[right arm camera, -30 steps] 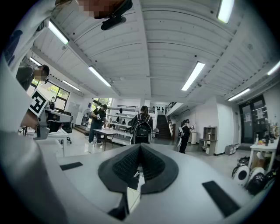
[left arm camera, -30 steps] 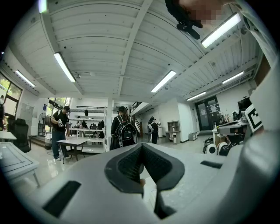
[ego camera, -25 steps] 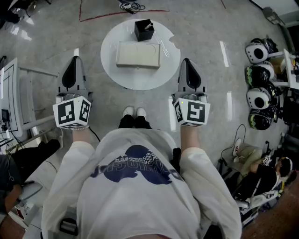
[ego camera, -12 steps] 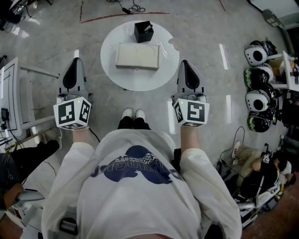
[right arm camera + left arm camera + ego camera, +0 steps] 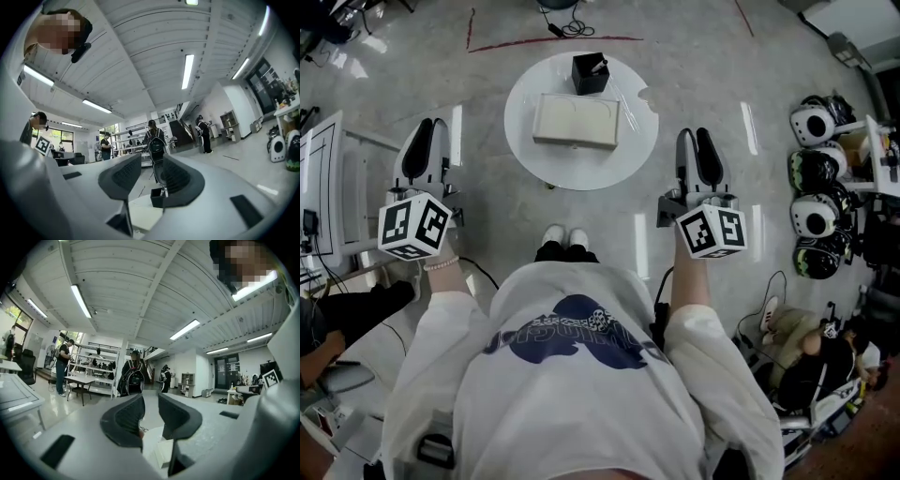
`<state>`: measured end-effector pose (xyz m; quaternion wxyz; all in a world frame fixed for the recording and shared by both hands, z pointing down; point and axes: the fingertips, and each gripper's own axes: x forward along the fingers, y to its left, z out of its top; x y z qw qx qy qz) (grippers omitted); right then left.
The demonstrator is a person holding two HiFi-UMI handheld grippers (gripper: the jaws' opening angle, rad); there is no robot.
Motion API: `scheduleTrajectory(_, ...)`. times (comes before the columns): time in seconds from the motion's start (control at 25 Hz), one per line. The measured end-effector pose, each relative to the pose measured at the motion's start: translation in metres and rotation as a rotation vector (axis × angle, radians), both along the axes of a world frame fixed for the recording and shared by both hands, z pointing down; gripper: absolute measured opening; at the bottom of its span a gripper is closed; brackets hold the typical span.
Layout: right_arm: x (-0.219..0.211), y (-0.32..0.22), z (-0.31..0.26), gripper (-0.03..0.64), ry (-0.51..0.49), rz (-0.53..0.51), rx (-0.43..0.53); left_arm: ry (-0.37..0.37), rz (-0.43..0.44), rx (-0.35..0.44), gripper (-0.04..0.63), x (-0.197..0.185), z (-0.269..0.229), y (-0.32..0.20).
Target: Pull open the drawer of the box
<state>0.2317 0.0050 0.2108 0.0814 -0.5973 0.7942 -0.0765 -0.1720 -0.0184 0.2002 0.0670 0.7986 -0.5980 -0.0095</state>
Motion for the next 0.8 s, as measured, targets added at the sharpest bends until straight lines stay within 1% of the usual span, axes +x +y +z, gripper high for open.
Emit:
scheduleTrajectory(0.04, 0.003, 0.0, -0.001, 0.133, -0.004, 0.002, 0.001, 0.002, -0.012, -0.01, 0.113, -0.003, 0.001, 0.0)
scheduleTrajectory(0.12, 0.006, -0.001, 0.0, 0.163, 0.002, 0.0, -0.002, -0.003, -0.034, -0.039, 0.155, -0.006, 0.007, 0.001)
scheduleTrajectory(0.16, 0.006, -0.001, 0.001, 0.167, 0.005, -0.004, -0.005, -0.009, -0.042, -0.053, 0.161, -0.006, 0.012, 0.002)
scheduleTrajectory(0.28, 0.007, -0.003, 0.007, 0.169, 0.005, -0.024, -0.021, -0.022, -0.05, -0.098, 0.164, 0.001, 0.029, 0.006)
scheduleTrajectory(0.52, 0.001, -0.008, 0.022, 0.17, 0.011, -0.076, -0.046, -0.041, -0.027, -0.203, 0.164, 0.022, 0.061, 0.005)
scheduleTrajectory(0.72, -0.015, -0.019, 0.046, 0.17, 0.017, -0.097, -0.091, -0.044, 0.038, -0.299, 0.165, 0.036, 0.098, -0.015)
scheduleTrajectory(0.8, -0.024, -0.023, 0.058, 0.169, 0.026, -0.102, -0.115, -0.057, 0.073, -0.342, 0.164, 0.044, 0.117, -0.026)
